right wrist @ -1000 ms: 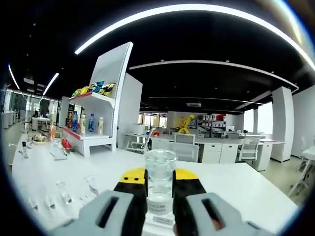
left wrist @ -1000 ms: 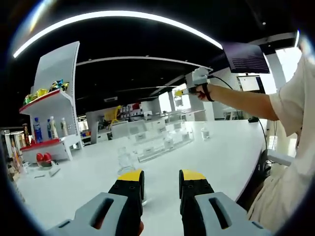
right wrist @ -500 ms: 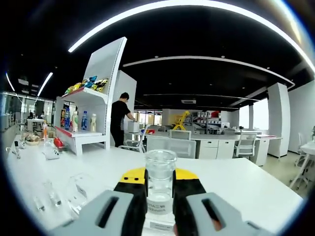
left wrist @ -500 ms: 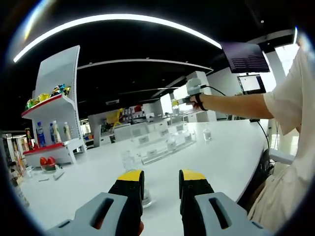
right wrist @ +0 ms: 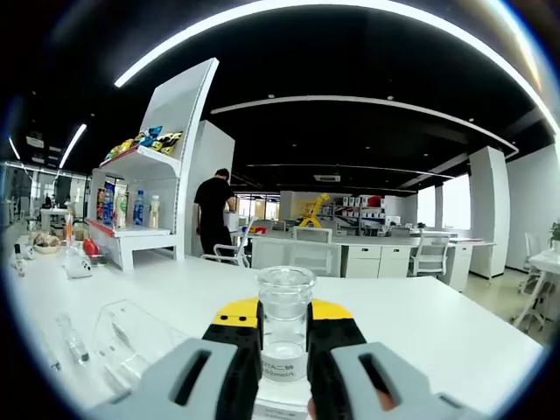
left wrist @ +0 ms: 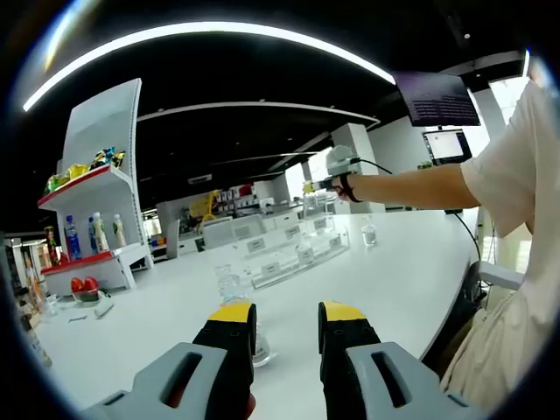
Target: Identify the label on the chemical reagent bottle, grasp the chemical reagent bottle, and place it in the designated position on the reagent rack
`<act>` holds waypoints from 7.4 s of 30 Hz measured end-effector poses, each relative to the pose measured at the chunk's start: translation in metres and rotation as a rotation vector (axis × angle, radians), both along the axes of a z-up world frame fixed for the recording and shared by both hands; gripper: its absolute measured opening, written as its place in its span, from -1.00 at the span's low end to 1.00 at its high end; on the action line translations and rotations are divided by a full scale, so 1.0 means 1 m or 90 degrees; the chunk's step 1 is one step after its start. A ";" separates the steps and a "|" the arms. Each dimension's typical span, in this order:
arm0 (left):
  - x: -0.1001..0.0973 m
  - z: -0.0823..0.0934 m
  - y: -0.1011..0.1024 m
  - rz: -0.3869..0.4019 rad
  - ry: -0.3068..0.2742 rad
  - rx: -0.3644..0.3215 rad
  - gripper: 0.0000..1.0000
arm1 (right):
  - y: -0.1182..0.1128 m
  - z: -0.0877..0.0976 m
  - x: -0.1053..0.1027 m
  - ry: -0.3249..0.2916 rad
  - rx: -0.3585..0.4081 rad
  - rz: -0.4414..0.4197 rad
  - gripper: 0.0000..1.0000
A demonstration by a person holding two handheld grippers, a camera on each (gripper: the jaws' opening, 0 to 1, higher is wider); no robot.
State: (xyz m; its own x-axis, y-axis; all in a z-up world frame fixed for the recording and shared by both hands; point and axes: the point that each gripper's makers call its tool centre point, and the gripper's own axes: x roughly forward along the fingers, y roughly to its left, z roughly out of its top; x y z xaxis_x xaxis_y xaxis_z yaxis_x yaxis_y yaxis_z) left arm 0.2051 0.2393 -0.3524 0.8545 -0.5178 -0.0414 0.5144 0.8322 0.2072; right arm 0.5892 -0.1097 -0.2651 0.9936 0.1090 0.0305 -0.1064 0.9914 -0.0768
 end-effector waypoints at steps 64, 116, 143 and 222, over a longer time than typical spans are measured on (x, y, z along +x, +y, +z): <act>0.004 -0.007 0.005 0.010 0.010 0.011 -0.41 | -0.007 -0.067 0.003 0.059 -0.029 -0.027 -0.63; 0.003 -0.009 0.001 0.004 0.014 0.012 -0.42 | -0.011 -0.085 -0.002 0.099 0.013 -0.010 -0.58; 0.000 -0.007 -0.005 -0.003 0.007 0.015 -0.41 | -0.012 -0.056 -0.023 0.088 0.014 0.019 -0.32; -0.042 0.038 -0.002 0.056 -0.101 -0.048 -0.41 | -0.064 -0.027 -0.320 -0.040 0.010 0.104 -0.32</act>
State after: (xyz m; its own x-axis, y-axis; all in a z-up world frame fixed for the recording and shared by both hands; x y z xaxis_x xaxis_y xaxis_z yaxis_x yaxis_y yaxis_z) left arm 0.1633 0.2377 -0.3142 0.8894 -0.4370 0.1341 0.4042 0.8889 0.2157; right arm 0.2692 -0.1734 -0.2920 0.9586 0.2687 0.0943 -0.2624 0.9621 -0.0737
